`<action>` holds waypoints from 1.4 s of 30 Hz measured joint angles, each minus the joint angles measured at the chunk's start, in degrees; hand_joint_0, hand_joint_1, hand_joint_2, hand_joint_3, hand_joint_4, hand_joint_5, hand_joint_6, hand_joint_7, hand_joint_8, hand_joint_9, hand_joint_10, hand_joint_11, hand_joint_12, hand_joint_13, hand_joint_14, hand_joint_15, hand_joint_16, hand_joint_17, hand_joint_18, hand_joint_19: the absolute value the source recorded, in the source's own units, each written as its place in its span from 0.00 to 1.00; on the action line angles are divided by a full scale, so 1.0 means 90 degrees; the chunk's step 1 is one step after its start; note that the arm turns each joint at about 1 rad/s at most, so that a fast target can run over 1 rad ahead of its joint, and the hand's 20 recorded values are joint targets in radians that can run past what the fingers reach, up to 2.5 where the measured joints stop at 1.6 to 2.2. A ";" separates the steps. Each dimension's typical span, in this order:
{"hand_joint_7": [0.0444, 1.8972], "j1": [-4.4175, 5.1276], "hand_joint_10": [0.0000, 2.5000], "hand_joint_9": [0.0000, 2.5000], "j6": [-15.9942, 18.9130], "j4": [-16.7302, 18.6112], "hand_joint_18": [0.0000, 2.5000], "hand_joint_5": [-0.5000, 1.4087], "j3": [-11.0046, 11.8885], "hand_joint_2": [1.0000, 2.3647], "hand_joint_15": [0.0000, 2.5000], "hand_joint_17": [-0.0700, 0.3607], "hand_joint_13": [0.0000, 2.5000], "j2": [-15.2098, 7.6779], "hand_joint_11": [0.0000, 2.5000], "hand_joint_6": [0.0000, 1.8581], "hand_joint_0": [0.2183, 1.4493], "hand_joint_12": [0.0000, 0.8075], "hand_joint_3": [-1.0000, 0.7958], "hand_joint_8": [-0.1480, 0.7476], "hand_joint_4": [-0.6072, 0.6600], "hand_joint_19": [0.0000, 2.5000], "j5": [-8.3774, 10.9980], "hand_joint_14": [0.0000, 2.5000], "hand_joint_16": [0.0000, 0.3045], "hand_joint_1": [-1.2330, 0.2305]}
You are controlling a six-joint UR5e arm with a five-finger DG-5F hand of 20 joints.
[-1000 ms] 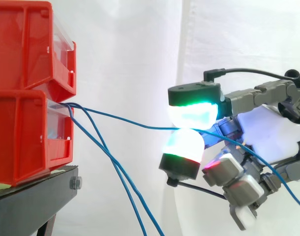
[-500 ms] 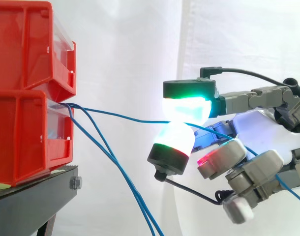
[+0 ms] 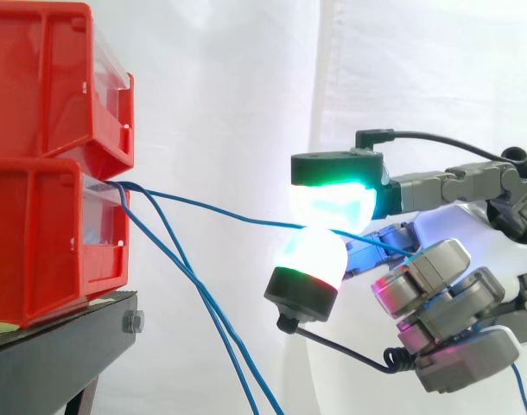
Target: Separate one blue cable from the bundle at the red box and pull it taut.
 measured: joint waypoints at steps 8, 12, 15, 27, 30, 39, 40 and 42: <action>0.59 0.0008 0.37 0.44 -0.0088 0.0006 0.56 0.18 -0.0020 0.01 0.56 0.42 0.37 0.0000 0.65 0.46 0.36 0.51 0.63 0.52 0.37 0.62 0.0000 0.88 0.16 0.32; 0.60 0.0009 0.41 0.43 -0.0177 0.0006 0.56 0.18 -0.0022 0.01 0.56 0.42 0.37 -0.0001 0.64 0.46 0.36 0.51 0.63 0.52 0.36 0.62 -0.0001 0.89 0.16 0.32; 0.60 0.0006 0.47 0.43 -0.0231 0.0009 0.56 0.18 -0.0023 0.01 0.56 0.42 0.36 0.0000 0.63 0.46 0.36 0.51 0.63 0.51 0.35 0.62 0.0000 0.92 0.16 0.32; 0.59 -0.0027 0.57 0.43 -0.0276 0.0064 0.58 0.18 -0.0028 0.00 0.55 0.42 0.37 0.0001 0.61 0.46 0.37 0.51 0.64 0.51 0.35 0.63 0.0028 0.95 0.16 0.32; 0.59 -0.0023 0.57 0.43 -0.0278 0.0065 0.58 0.18 -0.0028 0.00 0.55 0.42 0.37 0.0000 0.61 0.46 0.37 0.51 0.64 0.51 0.35 0.63 0.0029 0.95 0.16 0.32; 0.60 -0.0020 0.57 0.44 -0.0278 0.0066 0.58 0.19 -0.0032 0.00 0.56 0.42 0.37 -0.0005 0.63 0.46 0.37 0.50 0.64 0.51 0.34 0.64 0.0029 0.95 0.16 0.32; 0.60 -0.0020 0.57 0.44 -0.0278 0.0066 0.58 0.19 -0.0032 0.00 0.57 0.42 0.37 -0.0005 0.63 0.46 0.37 0.50 0.64 0.51 0.34 0.64 0.0029 0.95 0.16 0.32; 0.61 -0.0020 0.57 0.44 -0.0278 0.0066 0.58 0.19 -0.0033 0.00 0.57 0.42 0.37 -0.0004 0.63 0.46 0.37 0.50 0.64 0.51 0.34 0.64 0.0029 0.95 0.16 0.32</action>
